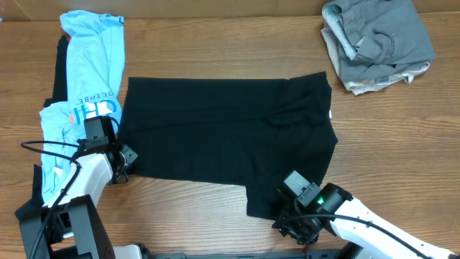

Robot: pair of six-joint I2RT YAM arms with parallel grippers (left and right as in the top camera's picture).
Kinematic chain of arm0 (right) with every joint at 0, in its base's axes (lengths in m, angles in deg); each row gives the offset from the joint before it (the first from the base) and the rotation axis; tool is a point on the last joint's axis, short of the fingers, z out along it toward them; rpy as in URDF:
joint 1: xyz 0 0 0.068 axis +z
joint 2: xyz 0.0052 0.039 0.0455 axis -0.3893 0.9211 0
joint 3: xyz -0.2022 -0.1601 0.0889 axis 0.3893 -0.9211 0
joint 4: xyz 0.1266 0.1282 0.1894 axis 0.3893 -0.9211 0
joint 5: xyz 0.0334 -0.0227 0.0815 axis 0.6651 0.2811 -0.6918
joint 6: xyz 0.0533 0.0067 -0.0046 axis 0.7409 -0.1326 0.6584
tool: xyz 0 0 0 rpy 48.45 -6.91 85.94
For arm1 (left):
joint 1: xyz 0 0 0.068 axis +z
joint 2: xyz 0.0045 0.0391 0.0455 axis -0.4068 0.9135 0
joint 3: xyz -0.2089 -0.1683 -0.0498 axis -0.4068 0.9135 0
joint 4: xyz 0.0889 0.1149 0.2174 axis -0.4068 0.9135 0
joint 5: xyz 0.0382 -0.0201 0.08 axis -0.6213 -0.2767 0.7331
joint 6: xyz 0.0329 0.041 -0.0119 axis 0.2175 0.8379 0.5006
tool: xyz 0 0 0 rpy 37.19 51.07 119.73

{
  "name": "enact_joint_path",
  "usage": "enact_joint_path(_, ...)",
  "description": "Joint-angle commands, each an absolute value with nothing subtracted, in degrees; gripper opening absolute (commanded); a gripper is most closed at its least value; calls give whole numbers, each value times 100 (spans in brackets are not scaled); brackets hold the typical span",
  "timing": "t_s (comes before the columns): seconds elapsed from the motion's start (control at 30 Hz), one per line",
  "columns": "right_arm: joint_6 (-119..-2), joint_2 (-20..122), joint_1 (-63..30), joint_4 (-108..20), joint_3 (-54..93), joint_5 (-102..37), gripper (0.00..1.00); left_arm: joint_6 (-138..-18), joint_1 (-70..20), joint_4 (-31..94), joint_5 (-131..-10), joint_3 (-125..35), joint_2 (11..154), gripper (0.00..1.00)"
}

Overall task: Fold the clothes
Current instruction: 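Move both grippers to the black shirt's bottom hem corners and grasp, then fold the bottom hem up toward the collar with both grippers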

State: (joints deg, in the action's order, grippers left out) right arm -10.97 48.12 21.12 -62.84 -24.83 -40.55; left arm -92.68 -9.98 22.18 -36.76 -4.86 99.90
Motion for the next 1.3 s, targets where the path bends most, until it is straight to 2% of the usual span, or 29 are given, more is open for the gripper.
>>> enact_joint_path(0.0, -907, 4801, 2167, -6153, -2531, -3937, 47, -9130, -1014, 2411, -4371, -128, 10355, 4)
enact_joint_path(0.1, -909, 4801, 2167, -6085, -2531, -3819, 18, -9128, -1014, 2411, -4369, -128, 10355, 4)
enact_joint_path(0.17, -911, 4801, 2167, -6092, -2531, -3743, 4, -8955, -1014, 2411, -4369, -143, 10355, 4)
enact_joint_path(0.23, -929, 4764, 2154, -6129, -2491, -3620, 4, -8730, -1011, 2573, -4375, -244, 10353, 4)
enact_joint_path(0.37, -1222, 4338, 1918, -6881, -1868, -3080, 4, -8422, -1014, 3853, -4417, -1142, 10353, 4)
enact_joint_path(0.53, -1650, 3833, 1734, -7930, -937, -2571, 4, -7412, -1016, 5169, -4413, -2211, 10349, 4)
enact_joint_path(0.87, -2083, 3660, 1701, -9243, 507, -2160, 4, -7183, -1016, 6249, -4365, -3100, 10331, 4)
enact_joint_path(1.1, -2463, 3769, 1579, -8896, 857, -1124, 4, -7189, -1014, 6168, -4238, -3116, 10333, 4)
enact_joint_path(1.27, -3355, 4228, 845, -7952, 857, -993, 4, -7255, -1014, 5792, -4242, -3116, 10333, 4)
